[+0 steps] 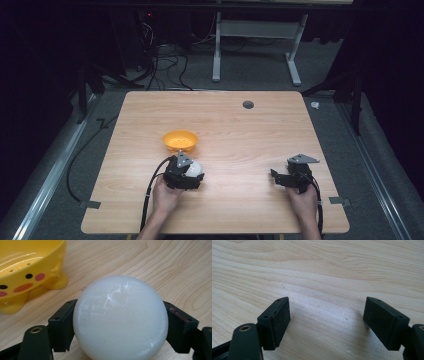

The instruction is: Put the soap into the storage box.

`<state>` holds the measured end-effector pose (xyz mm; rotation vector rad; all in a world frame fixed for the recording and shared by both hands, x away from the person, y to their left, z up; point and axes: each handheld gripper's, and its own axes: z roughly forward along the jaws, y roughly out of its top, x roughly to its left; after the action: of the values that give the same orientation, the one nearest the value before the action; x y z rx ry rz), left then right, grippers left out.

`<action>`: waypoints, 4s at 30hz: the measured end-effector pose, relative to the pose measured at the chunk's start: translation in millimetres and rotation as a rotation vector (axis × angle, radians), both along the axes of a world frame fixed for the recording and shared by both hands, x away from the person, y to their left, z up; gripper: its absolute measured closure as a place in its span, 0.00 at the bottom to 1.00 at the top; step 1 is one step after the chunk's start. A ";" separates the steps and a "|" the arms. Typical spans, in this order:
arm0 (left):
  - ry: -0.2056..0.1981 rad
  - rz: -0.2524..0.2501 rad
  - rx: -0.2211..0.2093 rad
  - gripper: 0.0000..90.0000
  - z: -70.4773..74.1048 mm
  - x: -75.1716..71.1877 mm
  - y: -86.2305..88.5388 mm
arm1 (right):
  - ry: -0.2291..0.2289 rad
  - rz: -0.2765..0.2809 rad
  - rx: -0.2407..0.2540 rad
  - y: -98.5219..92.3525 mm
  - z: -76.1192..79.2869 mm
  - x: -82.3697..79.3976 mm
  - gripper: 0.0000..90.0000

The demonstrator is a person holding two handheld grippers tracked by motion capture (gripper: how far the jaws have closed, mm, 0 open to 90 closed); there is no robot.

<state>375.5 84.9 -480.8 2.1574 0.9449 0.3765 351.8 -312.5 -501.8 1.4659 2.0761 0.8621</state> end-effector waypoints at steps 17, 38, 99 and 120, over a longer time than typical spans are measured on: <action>-0.019 0.018 0.002 0.26 11.1 -0.4 12.6 | -0.002 0.001 -0.002 0.1 -0.2 0.0 0.25; -0.033 0.071 -0.015 0.26 25.8 3.8 28.5 | -0.002 0.000 -0.001 0.2 -0.2 0.0 0.25; -0.023 0.143 -0.045 0.26 68.2 54.4 43.5 | -0.002 0.002 -0.001 -0.2 -0.1 0.0 0.25; -0.001 0.157 -0.020 0.26 69.2 83.7 26.2 | -0.002 0.004 -0.002 -0.5 0.0 0.0 0.25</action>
<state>459.3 111.1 -411.6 2.0703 1.1169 0.4422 351.8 -313.0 -501.8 1.4602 2.0788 0.8624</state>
